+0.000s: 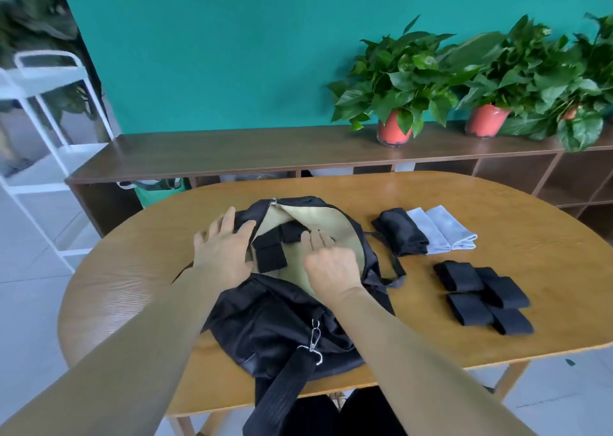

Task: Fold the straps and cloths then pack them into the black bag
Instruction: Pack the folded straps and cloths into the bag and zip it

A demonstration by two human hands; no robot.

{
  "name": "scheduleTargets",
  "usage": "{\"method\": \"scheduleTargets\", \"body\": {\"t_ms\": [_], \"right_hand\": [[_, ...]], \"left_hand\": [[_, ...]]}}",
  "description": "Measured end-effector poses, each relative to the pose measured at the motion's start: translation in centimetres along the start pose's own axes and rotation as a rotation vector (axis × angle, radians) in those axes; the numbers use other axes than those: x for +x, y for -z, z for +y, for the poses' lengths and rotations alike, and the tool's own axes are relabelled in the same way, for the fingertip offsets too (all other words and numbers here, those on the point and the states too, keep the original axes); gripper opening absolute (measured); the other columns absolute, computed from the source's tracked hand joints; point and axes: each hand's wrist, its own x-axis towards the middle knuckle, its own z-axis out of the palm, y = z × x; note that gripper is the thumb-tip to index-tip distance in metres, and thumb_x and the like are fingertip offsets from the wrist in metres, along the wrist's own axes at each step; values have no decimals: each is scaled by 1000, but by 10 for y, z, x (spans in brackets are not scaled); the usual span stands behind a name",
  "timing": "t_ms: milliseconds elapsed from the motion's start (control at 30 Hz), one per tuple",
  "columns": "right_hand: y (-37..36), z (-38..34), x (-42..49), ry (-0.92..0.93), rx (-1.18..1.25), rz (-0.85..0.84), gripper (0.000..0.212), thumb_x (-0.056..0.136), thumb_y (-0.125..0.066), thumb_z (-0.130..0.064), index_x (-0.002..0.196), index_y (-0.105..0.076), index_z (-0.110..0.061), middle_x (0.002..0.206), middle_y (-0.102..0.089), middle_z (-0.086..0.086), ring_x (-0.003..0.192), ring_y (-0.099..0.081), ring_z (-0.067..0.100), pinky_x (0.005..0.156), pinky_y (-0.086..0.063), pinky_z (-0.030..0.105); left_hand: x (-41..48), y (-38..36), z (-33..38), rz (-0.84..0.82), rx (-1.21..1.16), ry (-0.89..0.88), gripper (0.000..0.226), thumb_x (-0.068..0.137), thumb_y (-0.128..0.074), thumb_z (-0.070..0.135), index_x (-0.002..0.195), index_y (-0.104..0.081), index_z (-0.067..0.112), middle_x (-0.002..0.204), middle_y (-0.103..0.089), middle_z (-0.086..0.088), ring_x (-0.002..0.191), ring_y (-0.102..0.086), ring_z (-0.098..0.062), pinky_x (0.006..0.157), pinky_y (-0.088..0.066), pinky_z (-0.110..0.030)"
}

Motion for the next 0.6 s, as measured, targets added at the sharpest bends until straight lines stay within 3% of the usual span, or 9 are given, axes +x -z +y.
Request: {"method": "scheduleTargets", "body": {"t_ms": [133, 233, 367, 500, 600], "right_hand": [[-19, -17, 9, -13, -30, -175, 30, 32, -59, 0, 60, -57, -11, 50, -49, 2, 42, -47, 17, 38, -17, 20], [-31, -27, 13, -21, 41, -236, 36, 22, -68, 0, 56, -60, -8, 42, -48, 3, 31, -43, 17, 36, -18, 15], [-44, -34, 12, 9, 137, -318, 48, 13, -80, -2, 57, -61, -8, 47, -52, 3, 38, -50, 17, 30, -30, 17], [-47, -29, 14, 22, 138, -372, 46, 29, -83, -1, 70, -62, -6, 65, -59, 7, 57, -59, 21, 37, -39, 23], [-54, -29, 19, -2, 196, -381, 46, 14, -82, -2, 52, -58, -10, 51, -53, 4, 44, -54, 19, 33, -30, 16]], "left_hand": [[3, -12, 0, -10, -2, -47, 76, 84, -62, 36, 146, -20, 27, 158, 0, -3, 140, -10, -31, 106, -27, -50], [6, -17, 8, 2, 24, -80, 79, 82, -64, 38, 146, -21, 21, 154, -6, -1, 136, -16, -29, 102, -32, -47], [10, -25, 13, 1, 25, -83, 85, 81, -67, 36, 148, -18, 16, 153, -7, -1, 137, -16, -28, 100, -34, -45], [11, -28, 13, 0, 13, -91, 87, 80, -67, 33, 148, -17, 14, 152, -7, -2, 136, -17, -27, 98, -36, -42], [10, -30, 14, -1, 16, -91, 88, 80, -68, 32, 149, -15, 14, 152, -6, -2, 136, -17, -26, 98, -36, -41]]}}
